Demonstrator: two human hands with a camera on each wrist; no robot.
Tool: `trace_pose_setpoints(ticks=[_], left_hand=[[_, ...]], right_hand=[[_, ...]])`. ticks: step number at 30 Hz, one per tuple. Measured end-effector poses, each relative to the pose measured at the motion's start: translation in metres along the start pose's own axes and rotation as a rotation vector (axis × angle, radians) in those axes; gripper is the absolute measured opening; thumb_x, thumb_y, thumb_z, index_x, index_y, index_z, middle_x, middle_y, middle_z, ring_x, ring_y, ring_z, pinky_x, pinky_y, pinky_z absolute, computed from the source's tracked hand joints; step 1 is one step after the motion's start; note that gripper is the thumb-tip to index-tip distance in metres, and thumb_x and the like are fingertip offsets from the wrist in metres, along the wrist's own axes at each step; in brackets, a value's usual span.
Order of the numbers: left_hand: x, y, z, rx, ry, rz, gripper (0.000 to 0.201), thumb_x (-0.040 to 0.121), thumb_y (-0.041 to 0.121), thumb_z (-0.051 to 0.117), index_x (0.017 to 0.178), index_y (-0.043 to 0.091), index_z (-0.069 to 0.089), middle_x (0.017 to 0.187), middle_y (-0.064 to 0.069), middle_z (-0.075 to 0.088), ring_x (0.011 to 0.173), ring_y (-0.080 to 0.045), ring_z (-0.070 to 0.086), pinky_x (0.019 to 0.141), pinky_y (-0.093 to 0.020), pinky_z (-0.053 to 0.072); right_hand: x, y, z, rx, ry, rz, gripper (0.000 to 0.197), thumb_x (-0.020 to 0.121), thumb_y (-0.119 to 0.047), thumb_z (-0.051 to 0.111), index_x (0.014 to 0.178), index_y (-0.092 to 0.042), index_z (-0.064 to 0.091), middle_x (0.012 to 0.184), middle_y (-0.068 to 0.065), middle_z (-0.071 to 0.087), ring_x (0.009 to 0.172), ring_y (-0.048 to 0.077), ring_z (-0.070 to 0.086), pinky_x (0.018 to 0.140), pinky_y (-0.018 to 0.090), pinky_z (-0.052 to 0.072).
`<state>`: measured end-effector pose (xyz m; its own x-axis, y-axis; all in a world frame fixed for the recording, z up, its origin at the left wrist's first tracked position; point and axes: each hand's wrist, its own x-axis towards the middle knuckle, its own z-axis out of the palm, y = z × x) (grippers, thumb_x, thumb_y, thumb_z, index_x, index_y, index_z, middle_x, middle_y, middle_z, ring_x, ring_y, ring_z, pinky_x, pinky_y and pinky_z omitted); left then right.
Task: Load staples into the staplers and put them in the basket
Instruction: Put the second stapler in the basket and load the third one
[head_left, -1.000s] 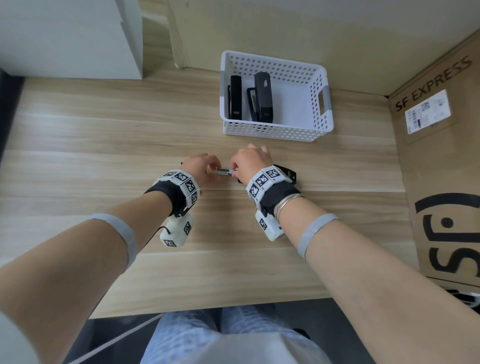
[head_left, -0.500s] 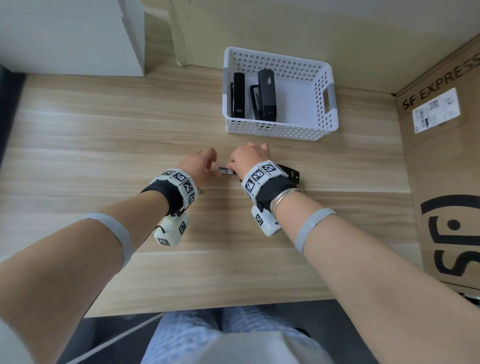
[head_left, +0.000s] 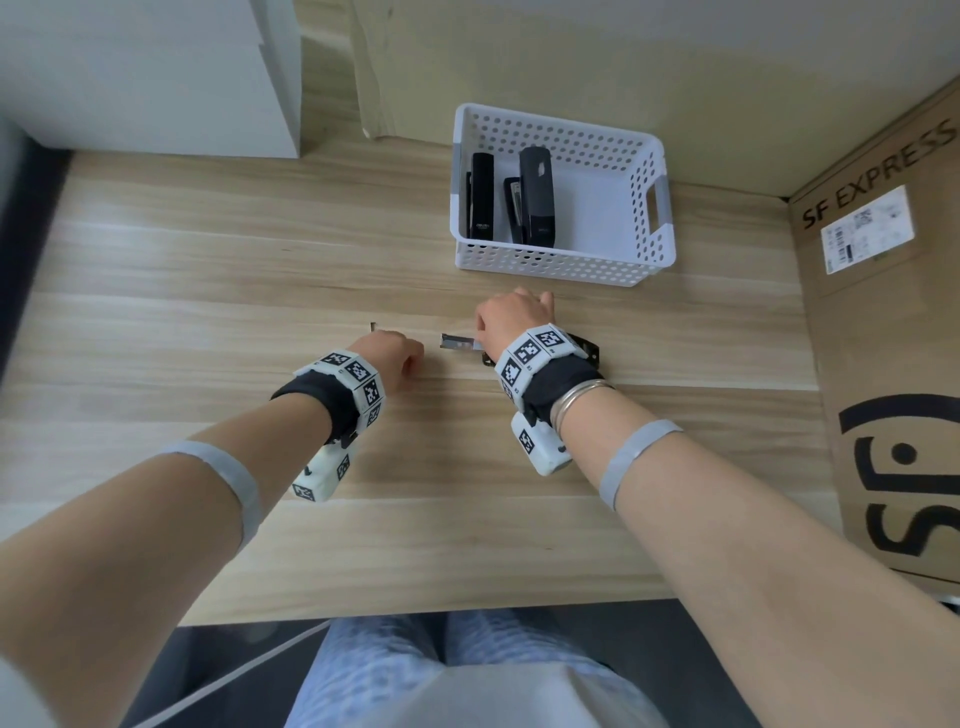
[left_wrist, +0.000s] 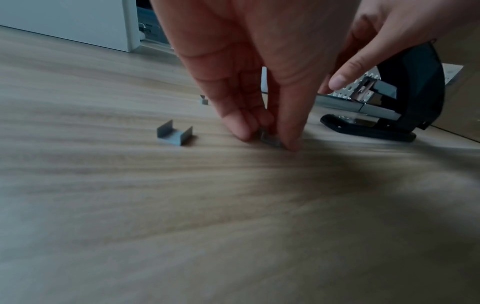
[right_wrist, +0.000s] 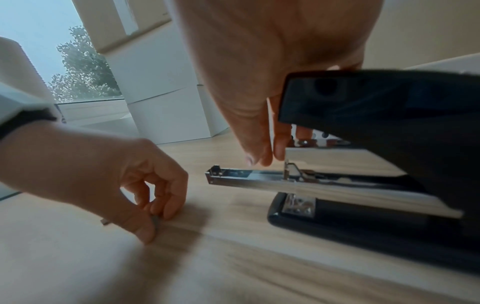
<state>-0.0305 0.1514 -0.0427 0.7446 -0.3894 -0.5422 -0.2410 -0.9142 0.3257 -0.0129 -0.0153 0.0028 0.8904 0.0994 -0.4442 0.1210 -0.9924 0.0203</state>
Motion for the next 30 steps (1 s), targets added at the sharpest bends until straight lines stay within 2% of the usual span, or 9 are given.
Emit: trace_pose_setpoints(ticks=[6,11,14,16,18,20,24,26,30], left_hand=[[-0.001,0.001,0.000,-0.135,0.111,0.062,0.018,0.079,0.006,0.061,0.095,0.004,0.068,0.103,-0.018,0.062,0.095,-0.033,0.060,0.085,-0.032,0.046],[-0.002,0.014,-0.011,-0.365,0.337,0.143,0.008,0.076,-0.002,0.063,0.083,-0.002,0.066,0.090,-0.020,0.064,0.083,-0.034,0.064,0.083,-0.034,0.053],[0.001,0.025,-0.020,-0.516,0.393,0.134,0.010,0.072,0.000,0.072,0.079,-0.003,0.065,0.078,-0.006,0.056,0.071,-0.022,0.058,0.070,-0.009,0.046],[0.003,0.030,-0.023,-0.600,0.379,0.110,0.011,0.071,0.000,0.073,0.072,0.005,0.063,0.067,0.004,0.054,0.063,-0.009,0.053,0.068,-0.014,0.043],[0.005,0.030,-0.023,-0.637,0.375,0.066,0.031,0.071,0.001,0.072,0.060,0.021,0.052,0.063,0.012,0.054,0.062,0.000,0.052,0.067,-0.019,0.043],[0.006,0.030,-0.023,-0.658,0.387,0.028,0.042,0.069,0.002,0.074,0.056,0.028,0.043,0.063,0.007,0.058,0.062,-0.003,0.056,0.063,-0.015,0.043],[0.007,0.031,-0.024,-0.676,0.366,0.018,0.044,0.067,0.002,0.076,0.057,0.028,0.042,0.073,-0.005,0.065,0.068,-0.017,0.061,0.058,-0.009,0.043],[0.008,0.030,-0.023,-0.695,0.373,0.014,0.043,0.066,0.002,0.076,0.058,0.028,0.042,0.070,-0.003,0.065,0.070,-0.018,0.062,0.060,-0.011,0.043],[0.009,0.029,-0.025,-0.712,0.396,0.022,0.043,0.064,0.006,0.079,0.057,0.029,0.043,0.064,0.012,0.058,0.073,-0.018,0.062,0.068,-0.021,0.047]], right_hand=[[-0.008,0.003,0.006,0.020,0.044,-0.063,0.016,0.093,-0.025,0.055,0.102,-0.024,0.068,0.114,-0.004,0.064,0.119,0.021,0.044,0.097,0.040,0.029],[-0.011,0.003,0.004,0.133,0.071,-0.117,0.017,0.092,-0.034,0.057,0.103,-0.029,0.069,0.111,-0.008,0.064,0.119,0.019,0.044,0.096,0.038,0.028],[-0.010,0.000,0.001,0.150,0.032,-0.152,0.028,0.092,-0.041,0.056,0.117,-0.031,0.065,0.116,-0.009,0.063,0.121,0.018,0.043,0.098,0.037,0.028],[-0.010,0.000,-0.001,0.161,0.023,-0.155,0.032,0.091,-0.045,0.055,0.119,-0.032,0.063,0.117,-0.009,0.064,0.122,0.017,0.044,0.099,0.037,0.029],[-0.009,0.002,-0.001,0.192,0.026,-0.145,0.034,0.089,-0.050,0.054,0.116,-0.033,0.065,0.113,-0.007,0.067,0.120,0.017,0.046,0.098,0.036,0.029],[-0.008,0.004,0.001,0.228,0.041,-0.128,0.032,0.087,-0.051,0.056,0.111,-0.033,0.067,0.107,-0.007,0.068,0.117,0.017,0.047,0.097,0.035,0.030],[-0.009,0.005,0.001,0.241,0.044,-0.134,0.030,0.087,-0.045,0.061,0.113,-0.032,0.066,0.105,-0.012,0.069,0.117,0.015,0.047,0.098,0.036,0.030],[-0.009,0.005,0.000,0.258,0.043,-0.136,0.031,0.086,-0.044,0.061,0.115,-0.032,0.065,0.106,-0.013,0.069,0.117,0.015,0.047,0.099,0.036,0.030],[-0.010,0.006,0.001,0.363,0.067,-0.135,0.028,0.085,-0.043,0.064,0.111,-0.032,0.066,0.106,-0.012,0.071,0.115,0.014,0.051,0.100,0.033,0.028]])
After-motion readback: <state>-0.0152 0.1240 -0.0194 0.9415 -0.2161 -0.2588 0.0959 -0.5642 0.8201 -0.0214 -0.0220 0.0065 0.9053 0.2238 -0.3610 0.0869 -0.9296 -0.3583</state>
